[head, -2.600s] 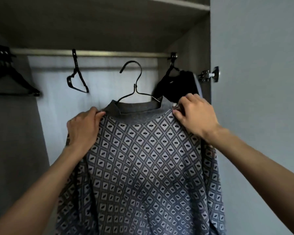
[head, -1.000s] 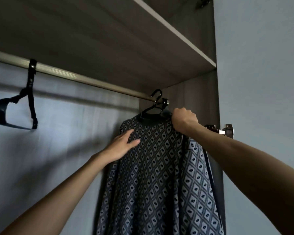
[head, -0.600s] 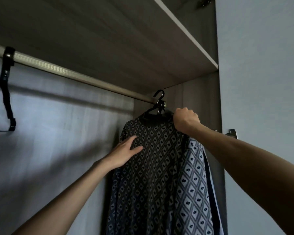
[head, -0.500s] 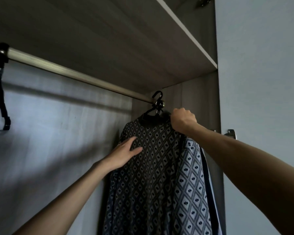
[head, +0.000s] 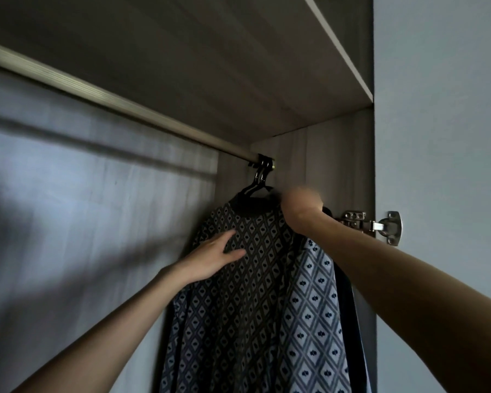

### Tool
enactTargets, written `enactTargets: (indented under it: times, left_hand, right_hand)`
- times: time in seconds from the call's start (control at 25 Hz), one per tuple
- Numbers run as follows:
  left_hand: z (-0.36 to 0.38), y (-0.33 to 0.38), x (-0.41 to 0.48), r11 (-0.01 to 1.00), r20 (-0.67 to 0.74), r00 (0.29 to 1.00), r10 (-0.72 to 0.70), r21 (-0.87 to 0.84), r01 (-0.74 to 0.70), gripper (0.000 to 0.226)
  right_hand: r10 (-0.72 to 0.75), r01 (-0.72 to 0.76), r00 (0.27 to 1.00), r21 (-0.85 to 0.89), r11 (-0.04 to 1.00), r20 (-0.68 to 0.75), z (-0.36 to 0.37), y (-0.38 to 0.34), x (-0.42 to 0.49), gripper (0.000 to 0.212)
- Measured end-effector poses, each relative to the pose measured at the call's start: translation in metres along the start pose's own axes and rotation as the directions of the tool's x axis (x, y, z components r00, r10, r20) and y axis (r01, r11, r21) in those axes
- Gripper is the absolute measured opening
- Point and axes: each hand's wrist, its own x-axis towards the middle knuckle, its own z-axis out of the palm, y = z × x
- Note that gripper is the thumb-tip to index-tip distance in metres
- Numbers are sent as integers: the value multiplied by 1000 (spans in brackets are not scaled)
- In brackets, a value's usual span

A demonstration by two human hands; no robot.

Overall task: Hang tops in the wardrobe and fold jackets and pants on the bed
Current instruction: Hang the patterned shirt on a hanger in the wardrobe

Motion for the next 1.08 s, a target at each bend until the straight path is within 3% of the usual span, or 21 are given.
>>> enactTargets:
  times: [0.4,0.48,0.56,0.6,0.68,0.76,0.8,0.92,1.0,1.08]
  left_hand:
    - [19,6,11,999,62,997,40,-17,-39,73]
    - [24,0,9,999,74,997,25,-30,-23,75]
    - [32,-2,4,998,97,995,14,-65,-8,80]
    - [39,-1,1,994,120,993,12,-109,1,84]
    - [56,5,-6,981,195,981,15,-193,23,95]
    - [79,12,-11,971,287,957,25,-235,45,106]
    - [89,17,-10,970,337,941,36,-239,48,108]
    - [116,31,-13,980,386,922,45,-197,34,120]
    - [129,37,-15,980,338,941,5,-187,62,131]
    - [133,50,-32,978,306,952,-28,-190,90,117]
  right_hand:
    - [14,-13,999,29,999,-33,9,2,12,29]
    - [40,-34,997,94,995,-59,12,9,7,27]
    - [86,-54,990,273,961,-109,19,18,-12,33]
    - [111,-45,985,425,904,-132,25,23,-27,39]
    - [144,-22,984,728,685,-106,37,34,-73,58]
    - [137,-112,989,845,523,46,56,45,-125,69]
    - [119,-164,986,827,538,118,68,51,-146,62]
    - [154,-253,965,581,774,214,107,64,-190,44]
    - [159,-288,944,487,824,289,120,70,-211,51]
    - [161,-313,931,487,815,329,122,75,-230,52]
